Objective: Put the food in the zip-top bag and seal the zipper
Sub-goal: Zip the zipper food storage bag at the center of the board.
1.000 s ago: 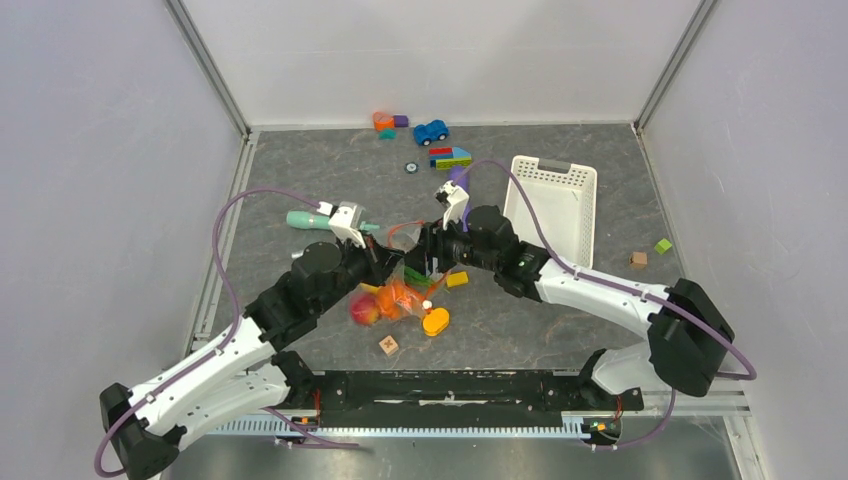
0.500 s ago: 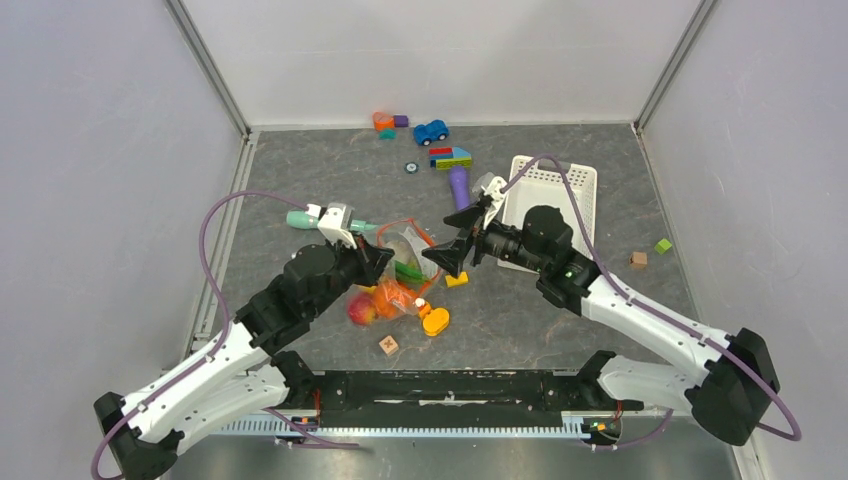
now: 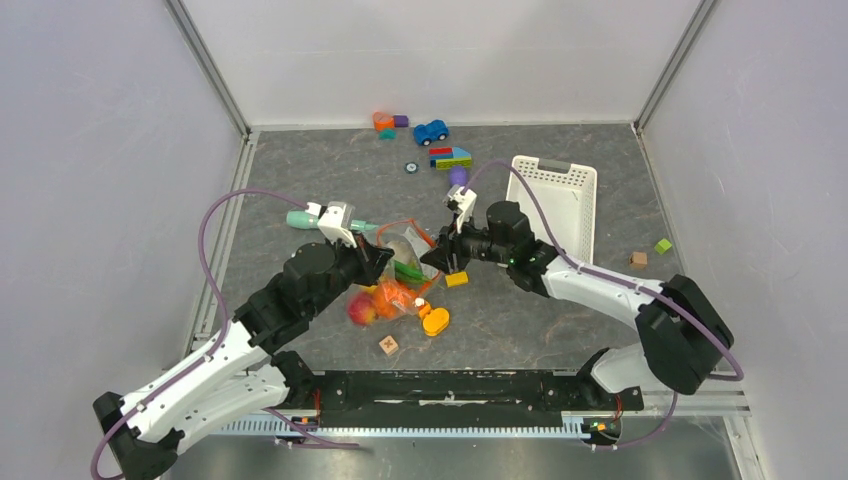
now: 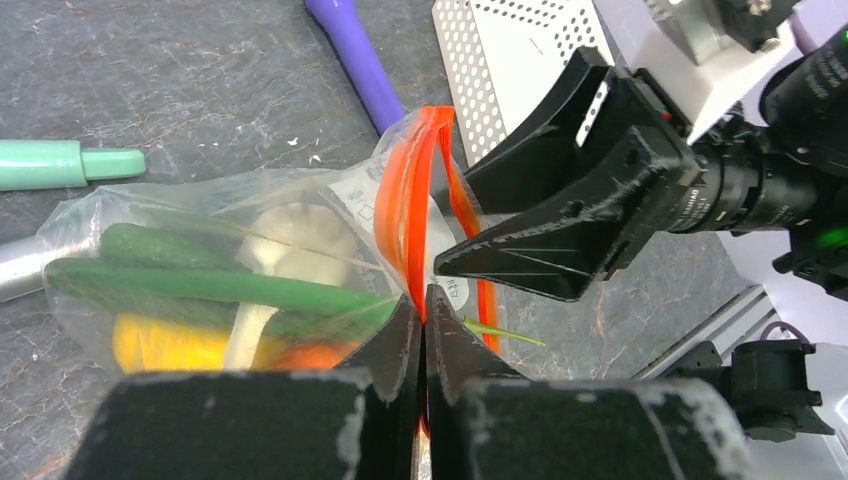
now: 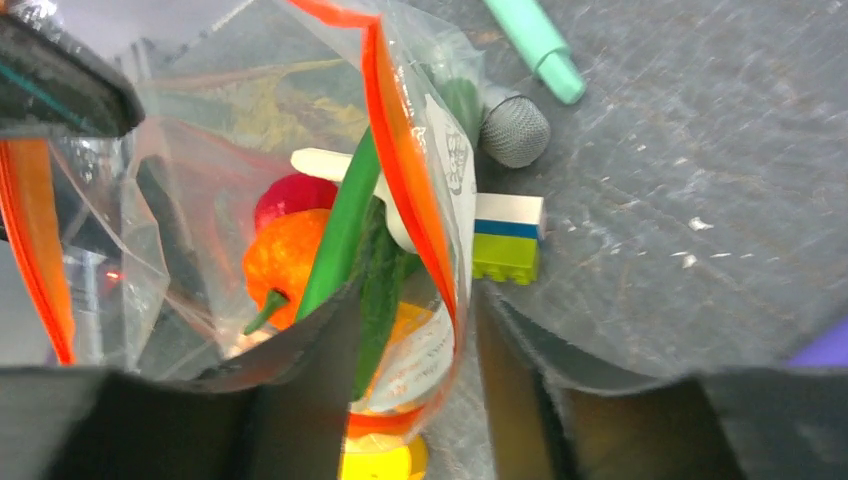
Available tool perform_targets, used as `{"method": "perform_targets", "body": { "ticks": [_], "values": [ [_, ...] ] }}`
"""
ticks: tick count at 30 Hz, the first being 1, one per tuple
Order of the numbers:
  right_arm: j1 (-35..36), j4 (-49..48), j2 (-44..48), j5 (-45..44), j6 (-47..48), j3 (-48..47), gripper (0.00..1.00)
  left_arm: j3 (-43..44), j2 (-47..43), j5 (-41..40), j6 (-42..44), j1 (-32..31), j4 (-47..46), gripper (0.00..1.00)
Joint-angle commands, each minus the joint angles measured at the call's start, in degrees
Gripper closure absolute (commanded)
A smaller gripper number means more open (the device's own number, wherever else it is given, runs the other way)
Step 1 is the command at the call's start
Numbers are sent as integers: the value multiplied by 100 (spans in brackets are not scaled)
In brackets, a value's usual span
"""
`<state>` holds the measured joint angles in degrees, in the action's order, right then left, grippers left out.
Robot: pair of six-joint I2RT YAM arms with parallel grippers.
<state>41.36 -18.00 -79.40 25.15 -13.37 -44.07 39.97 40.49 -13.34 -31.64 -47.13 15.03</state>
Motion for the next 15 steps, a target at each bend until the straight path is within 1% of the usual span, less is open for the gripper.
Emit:
{"method": "perform_targets", "body": {
  "ticks": [1, 2, 3, 6, 8, 11, 15],
  "values": [
    [2, -369, -184, 281, -142, -443, 70, 310, -28, 59, 166, -22, -81, 96],
    [3, -399, -171, 308, -180, -444, 79, 310, -32, 56, 175, -24, -79, 96],
    [-2, -425, -135, 393, -190, -444, 84, 312, -30, 49, 176, -24, -79, 96],
    [3, -329, 49, 596, -215, -500, 91, 302, 22, 59, 160, -23, -162, 95],
    [3, -115, 230, 429, -289, -527, 96, 298, 94, 92, 175, -24, -285, 95],
    [1, 465, 555, -127, -273, -598, 98, 380, 246, 154, 225, -24, -476, 94],
    [-2, 1158, 951, -900, -384, -657, 98, 503, 533, 541, 354, -24, -923, 92]
  ]
}}
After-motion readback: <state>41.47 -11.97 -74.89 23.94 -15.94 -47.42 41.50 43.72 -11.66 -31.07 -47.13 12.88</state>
